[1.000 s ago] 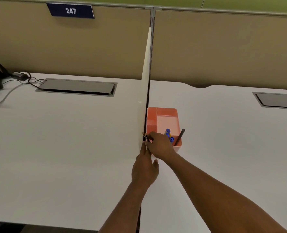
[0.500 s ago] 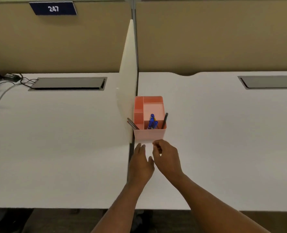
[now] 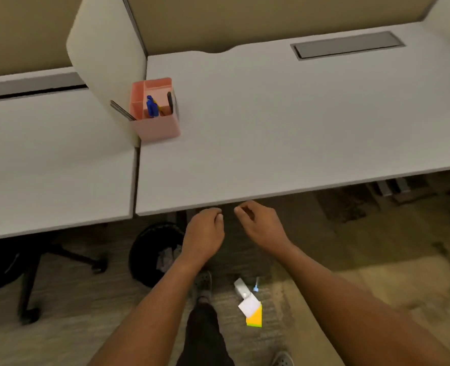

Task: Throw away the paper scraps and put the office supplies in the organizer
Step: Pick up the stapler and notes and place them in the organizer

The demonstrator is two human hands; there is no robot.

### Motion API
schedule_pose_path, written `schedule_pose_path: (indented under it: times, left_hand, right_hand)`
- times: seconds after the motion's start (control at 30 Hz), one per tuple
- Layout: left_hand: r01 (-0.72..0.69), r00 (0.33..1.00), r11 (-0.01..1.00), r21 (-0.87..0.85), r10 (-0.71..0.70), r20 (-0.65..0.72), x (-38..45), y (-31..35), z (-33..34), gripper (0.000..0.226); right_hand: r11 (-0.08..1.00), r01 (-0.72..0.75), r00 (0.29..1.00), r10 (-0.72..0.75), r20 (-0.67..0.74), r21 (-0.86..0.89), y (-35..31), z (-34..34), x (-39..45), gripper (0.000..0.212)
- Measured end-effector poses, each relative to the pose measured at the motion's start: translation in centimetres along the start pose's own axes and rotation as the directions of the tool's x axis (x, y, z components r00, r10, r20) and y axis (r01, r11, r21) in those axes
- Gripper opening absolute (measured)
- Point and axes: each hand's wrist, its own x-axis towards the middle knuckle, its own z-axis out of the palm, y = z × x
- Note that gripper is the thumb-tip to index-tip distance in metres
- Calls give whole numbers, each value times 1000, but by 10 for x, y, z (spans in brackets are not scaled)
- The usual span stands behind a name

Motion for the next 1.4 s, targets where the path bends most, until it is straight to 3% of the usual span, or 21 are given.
schedule_pose_path:
  times: [0.17, 0.4, 0.57, 0.87, 1.2, 1.3, 1.4]
  left_hand:
    - [73, 997, 997, -25, -74, -15, -74, 20, 57, 23]
    - [183, 971, 983, -18, -178, 160, -134, -3, 143, 17]
    - [289, 928, 955, -69, -262, 263, -144, -59, 219, 13]
    - [360, 847, 931, 60, -354, 396, -126, -215, 382, 18]
    - [270, 785, 946, 177, -323, 529, -89, -351, 532, 31]
    - [219, 783, 952, 212, -301, 545, -73, -374, 562, 43]
    - [-4, 838, 948, 319, -170, 518, -49, -391, 586, 59]
  right_hand:
    - [993, -119, 992, 118, 52, 17, 70, -24, -85, 28]
    - [939, -332, 943, 327, 70, 89, 155, 8, -164, 29]
    - [863, -473, 881, 469, 67, 178, 231, 75, -183, 13]
    - [662, -713, 699, 697, 162, 230, 393, 247, -178, 23]
    - [584, -799, 601, 769, 218, 141, 533, 389, -176, 15]
    - [627, -779, 614, 756, 229, 20, 557, 417, -164, 16]
    - [698, -713, 671, 707, 222, -71, 574, 439, -140, 18]
